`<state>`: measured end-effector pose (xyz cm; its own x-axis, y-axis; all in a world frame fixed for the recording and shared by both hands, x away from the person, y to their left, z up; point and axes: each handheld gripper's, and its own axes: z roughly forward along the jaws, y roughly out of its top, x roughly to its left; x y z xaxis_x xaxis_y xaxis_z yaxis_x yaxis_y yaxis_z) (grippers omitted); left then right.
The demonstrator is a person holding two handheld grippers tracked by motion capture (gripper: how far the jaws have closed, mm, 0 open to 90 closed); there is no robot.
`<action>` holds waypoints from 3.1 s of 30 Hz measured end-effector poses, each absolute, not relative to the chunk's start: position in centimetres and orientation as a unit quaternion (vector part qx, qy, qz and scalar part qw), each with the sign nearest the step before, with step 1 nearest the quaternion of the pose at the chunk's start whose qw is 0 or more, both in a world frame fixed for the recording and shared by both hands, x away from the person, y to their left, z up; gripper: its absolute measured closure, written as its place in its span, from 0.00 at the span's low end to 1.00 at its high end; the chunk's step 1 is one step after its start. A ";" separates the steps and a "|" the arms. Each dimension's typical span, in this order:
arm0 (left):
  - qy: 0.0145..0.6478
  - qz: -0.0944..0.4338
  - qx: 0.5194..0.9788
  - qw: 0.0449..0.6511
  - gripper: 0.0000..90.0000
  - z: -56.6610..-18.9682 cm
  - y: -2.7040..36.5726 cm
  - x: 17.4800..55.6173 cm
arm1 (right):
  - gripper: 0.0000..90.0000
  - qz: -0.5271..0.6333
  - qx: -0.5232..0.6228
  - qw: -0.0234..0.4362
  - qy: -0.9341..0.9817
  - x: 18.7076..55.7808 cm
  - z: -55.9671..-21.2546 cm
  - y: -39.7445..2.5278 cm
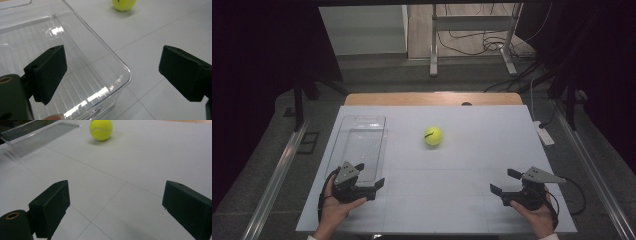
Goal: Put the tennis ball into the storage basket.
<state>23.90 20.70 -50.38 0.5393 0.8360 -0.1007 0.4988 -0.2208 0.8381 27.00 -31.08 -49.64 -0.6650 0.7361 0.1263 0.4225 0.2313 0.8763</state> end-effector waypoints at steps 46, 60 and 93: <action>0.428 0.168 0.777 0.431 0.09 -47.1 19.2 25.1 | 0.10 0.491 0.376 0.162 0.769 26.7 -49.6 -31.2; 0.427 0.158 0.781 0.428 0.09 -46.0 18.6 26.3 | 0.10 0.488 0.381 0.163 0.768 26.6 -49.8 -31.4; 0.404 0.146 0.799 0.421 0.10 -44.2 16.0 28.9 | 0.10 0.488 0.380 0.160 0.769 27.2 -49.9 -31.1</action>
<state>28.89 16.00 -44.16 0.6304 0.7689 -0.1070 0.5232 -0.3190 0.7902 27.20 -31.14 -49.95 -0.6606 0.7403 0.1249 0.4279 0.2346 0.8729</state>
